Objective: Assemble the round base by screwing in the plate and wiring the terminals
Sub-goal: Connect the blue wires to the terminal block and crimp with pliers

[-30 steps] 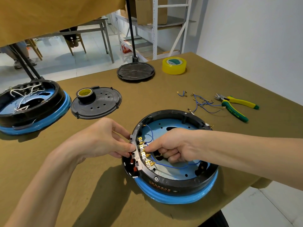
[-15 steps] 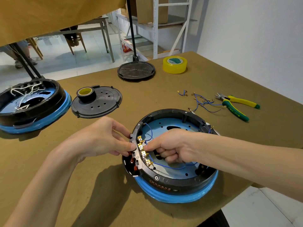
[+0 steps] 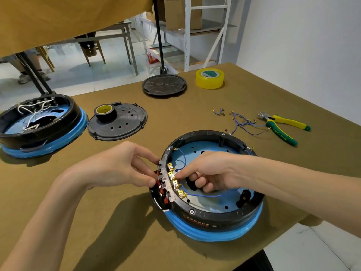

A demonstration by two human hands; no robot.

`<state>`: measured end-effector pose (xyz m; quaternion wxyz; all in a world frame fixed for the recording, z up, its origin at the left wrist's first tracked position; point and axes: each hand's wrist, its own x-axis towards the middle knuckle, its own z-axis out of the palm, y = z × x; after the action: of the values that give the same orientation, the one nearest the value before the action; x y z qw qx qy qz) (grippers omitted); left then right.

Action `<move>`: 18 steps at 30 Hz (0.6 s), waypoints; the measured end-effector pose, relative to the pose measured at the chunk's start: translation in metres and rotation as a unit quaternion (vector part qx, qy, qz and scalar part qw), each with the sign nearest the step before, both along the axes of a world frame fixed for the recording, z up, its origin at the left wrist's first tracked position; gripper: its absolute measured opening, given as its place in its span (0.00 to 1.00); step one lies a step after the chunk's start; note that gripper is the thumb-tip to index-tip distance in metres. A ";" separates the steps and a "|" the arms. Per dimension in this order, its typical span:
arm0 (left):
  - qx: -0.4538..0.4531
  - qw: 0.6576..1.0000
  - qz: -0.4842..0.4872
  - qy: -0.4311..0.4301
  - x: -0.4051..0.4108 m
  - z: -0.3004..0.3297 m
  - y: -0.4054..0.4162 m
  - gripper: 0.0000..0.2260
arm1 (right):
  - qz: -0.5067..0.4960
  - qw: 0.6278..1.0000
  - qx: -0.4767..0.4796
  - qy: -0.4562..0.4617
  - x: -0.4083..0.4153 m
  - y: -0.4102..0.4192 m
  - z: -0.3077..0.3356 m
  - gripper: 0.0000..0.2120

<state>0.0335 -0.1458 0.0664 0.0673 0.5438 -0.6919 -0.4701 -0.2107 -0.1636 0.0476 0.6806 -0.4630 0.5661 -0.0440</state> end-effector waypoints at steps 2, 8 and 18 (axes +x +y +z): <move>-0.022 1.000 -0.003 0.010 0.001 -0.005 -0.002 0.23 | 0.006 1.000 -0.013 0.005 0.001 0.000 -0.001 0.15; -0.073 0.995 0.010 0.074 0.007 -0.024 -0.007 0.17 | 0.055 0.998 -0.022 0.030 0.004 -0.006 0.004 0.09; -0.070 0.990 0.013 0.126 0.007 -0.034 -0.014 0.14 | 0.040 0.999 -0.002 0.015 0.006 -0.009 0.001 0.13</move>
<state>0.0402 -0.1596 0.0327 0.1979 0.4834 -0.7021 -0.4839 -0.2051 -0.1726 0.0483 0.6723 -0.4873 0.5572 -0.0107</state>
